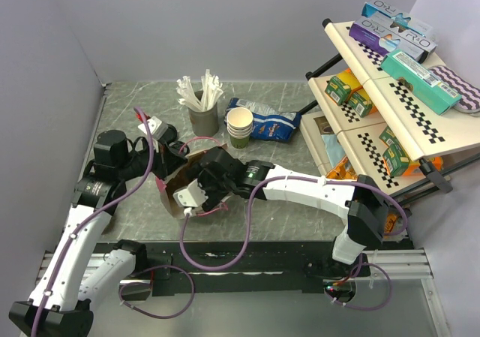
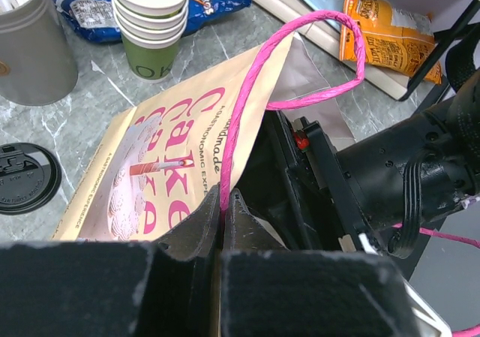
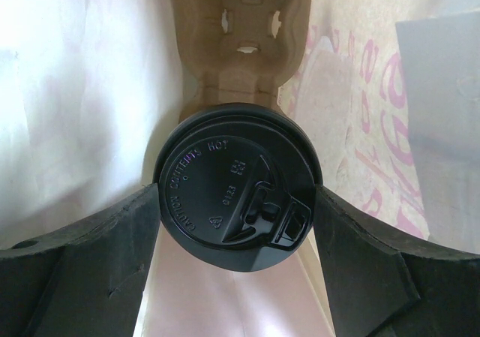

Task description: Pack the takeout coffee

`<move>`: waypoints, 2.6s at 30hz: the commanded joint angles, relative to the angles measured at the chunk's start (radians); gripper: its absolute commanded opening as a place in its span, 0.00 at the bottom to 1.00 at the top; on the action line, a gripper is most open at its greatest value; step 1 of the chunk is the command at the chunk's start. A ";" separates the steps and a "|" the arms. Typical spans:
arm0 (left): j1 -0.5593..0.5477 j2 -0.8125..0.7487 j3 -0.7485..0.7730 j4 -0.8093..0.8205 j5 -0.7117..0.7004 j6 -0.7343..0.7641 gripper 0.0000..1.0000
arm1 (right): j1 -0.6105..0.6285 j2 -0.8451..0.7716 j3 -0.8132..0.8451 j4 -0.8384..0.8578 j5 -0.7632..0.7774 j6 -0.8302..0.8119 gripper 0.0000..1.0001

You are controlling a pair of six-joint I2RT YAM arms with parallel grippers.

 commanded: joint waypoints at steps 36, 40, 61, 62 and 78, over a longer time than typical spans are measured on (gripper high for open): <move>0.002 0.051 0.039 -0.087 -0.017 0.076 0.01 | -0.040 0.096 0.131 -0.124 0.016 -0.016 0.00; 0.002 0.057 0.043 -0.096 -0.020 0.114 0.01 | -0.040 0.090 0.123 -0.112 0.011 -0.012 0.00; 0.002 0.097 0.060 -0.136 0.076 0.150 0.01 | -0.057 0.142 0.111 0.029 -0.024 -0.079 0.00; 0.001 0.097 0.059 -0.139 0.078 0.154 0.01 | -0.060 0.143 0.110 0.034 -0.025 -0.082 0.00; 0.009 0.120 0.065 -0.171 0.119 0.183 0.01 | -0.104 0.191 0.068 0.122 -0.029 -0.122 0.04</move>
